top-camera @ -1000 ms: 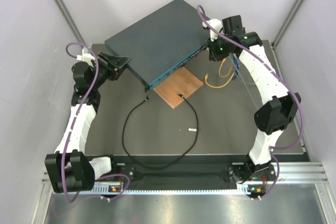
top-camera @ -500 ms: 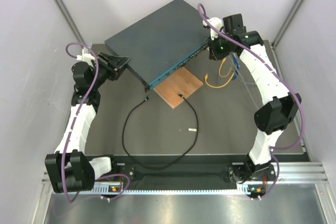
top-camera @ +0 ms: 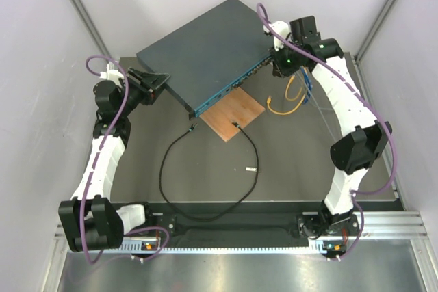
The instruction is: Insert the plug into the switch port
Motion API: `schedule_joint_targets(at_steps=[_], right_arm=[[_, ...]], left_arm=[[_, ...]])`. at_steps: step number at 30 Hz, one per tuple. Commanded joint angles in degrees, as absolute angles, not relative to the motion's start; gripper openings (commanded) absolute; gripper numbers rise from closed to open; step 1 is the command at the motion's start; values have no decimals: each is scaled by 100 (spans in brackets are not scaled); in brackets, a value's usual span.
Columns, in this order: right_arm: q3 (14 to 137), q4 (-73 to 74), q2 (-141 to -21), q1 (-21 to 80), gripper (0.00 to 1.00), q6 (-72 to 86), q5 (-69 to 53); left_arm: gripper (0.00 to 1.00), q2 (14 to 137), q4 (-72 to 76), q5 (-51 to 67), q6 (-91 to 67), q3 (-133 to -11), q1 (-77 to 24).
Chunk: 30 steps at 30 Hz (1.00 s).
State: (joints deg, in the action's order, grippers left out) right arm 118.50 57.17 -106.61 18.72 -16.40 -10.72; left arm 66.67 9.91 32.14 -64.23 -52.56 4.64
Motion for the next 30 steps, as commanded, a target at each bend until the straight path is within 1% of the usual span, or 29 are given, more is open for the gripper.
schedule_joint_targets(at_steps=[1, 11, 18, 22, 30], right_arm=[[11787, 4668, -10662, 2109, 0, -1714, -1327], [11373, 4237, -10064, 2101, 0, -1679, -1415], [11128, 4096, -9870, 2092, 0, -1652, -1336], [11092, 4096, -9870, 2092, 0, -1670, -1380], [11276, 4227, -10274, 2083, 0, -1731, -1538]], left_arm=[[44, 6653, 1652, 3445, -6240, -5317, 431], [44, 6671, 1652, 3445, -6223, -5344, 422], [43, 6662, 1652, 3437, -6214, -5335, 431], [43, 6653, 1644, 3445, -6205, -5361, 431], [43, 6627, 1608, 3428, -6179, -5344, 431]])
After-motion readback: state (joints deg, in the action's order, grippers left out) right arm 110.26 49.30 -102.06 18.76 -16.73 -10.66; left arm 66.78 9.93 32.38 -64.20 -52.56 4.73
